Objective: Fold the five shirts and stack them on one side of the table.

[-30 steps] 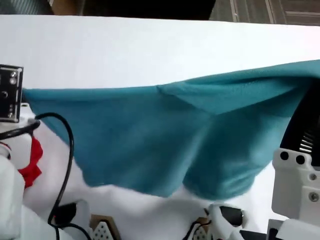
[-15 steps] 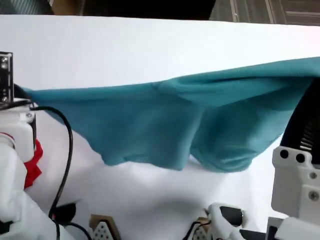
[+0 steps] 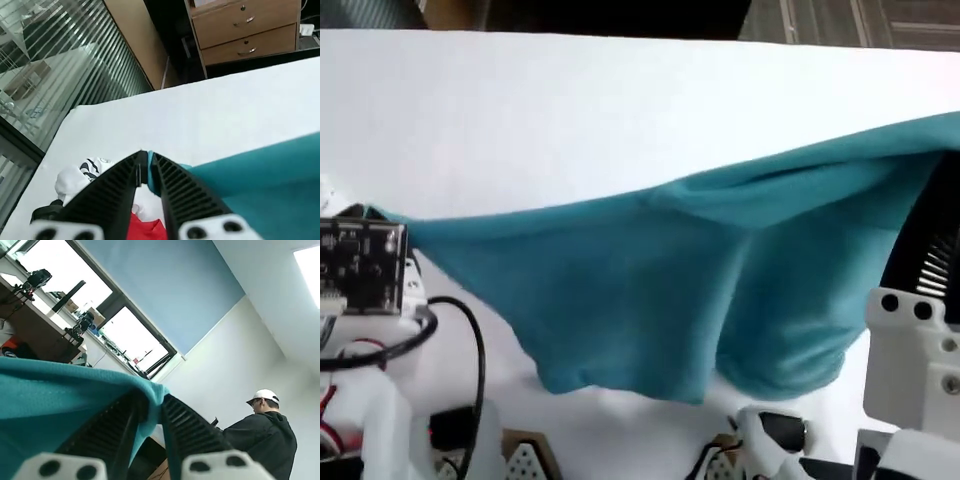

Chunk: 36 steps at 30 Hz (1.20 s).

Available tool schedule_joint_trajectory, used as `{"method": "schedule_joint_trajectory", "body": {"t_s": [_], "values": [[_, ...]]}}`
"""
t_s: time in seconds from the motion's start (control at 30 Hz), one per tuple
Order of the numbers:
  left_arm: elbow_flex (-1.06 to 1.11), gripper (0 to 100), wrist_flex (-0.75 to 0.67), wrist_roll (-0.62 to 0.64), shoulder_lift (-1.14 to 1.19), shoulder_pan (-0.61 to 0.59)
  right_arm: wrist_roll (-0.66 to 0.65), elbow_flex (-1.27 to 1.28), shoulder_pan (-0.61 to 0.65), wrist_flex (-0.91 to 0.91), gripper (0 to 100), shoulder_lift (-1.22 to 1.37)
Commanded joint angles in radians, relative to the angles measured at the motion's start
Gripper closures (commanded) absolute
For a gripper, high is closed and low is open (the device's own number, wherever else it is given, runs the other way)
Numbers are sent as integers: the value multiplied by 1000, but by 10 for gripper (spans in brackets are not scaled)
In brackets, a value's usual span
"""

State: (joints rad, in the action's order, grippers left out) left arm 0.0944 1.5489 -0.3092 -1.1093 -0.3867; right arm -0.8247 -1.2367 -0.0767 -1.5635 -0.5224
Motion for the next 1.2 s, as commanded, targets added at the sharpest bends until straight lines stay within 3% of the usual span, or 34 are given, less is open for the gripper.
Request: {"method": "schedule_joint_trajectory", "body": {"t_s": [0.0,0.27,0.43,0.77,1.17], "values": [[-62,976,-17,-6,3,2,14,-8,-4,-7,978,-13],[-369,976,140,-5,106,2,14,-6,-4,-77,978,-90],[-406,976,150,-5,199,2,18,17,-4,-94,978,-39],[-412,976,-54,-5,563,9,69,199,-2,-7,978,200],[-415,976,-235,-9,957,176,175,402,105,191,978,576]]}}
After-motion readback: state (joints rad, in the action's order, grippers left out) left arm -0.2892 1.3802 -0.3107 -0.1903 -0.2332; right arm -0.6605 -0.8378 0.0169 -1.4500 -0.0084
